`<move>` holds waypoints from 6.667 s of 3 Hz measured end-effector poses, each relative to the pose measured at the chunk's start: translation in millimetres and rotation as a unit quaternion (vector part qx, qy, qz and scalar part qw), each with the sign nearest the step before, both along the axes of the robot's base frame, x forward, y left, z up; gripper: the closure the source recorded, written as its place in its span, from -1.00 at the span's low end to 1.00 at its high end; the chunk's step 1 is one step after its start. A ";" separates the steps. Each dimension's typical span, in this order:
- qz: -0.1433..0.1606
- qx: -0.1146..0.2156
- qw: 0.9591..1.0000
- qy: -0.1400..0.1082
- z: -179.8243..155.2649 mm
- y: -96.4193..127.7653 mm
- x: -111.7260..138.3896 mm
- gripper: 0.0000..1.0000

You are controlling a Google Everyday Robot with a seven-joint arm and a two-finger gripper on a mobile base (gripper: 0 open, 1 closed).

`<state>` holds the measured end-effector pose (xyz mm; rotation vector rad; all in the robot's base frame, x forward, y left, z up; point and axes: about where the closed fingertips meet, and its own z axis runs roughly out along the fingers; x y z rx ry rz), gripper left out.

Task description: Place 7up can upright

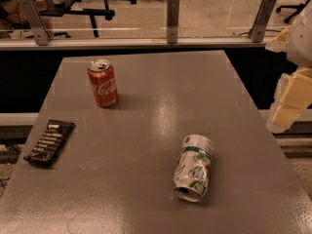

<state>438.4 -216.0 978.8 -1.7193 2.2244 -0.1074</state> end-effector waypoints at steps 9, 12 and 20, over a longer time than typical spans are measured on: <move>0.604 -0.070 0.794 0.033 -117.9 139.8 -99.6 -1.00; 0.624 -0.087 0.774 0.060 -135.7 148.4 -101.9 -0.42; 0.264 0.352 0.897 0.045 -47.8 204.8 -21.7 1.00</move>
Offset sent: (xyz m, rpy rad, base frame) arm -0.0048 0.0314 -0.0150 -0.0317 0.0544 0.2334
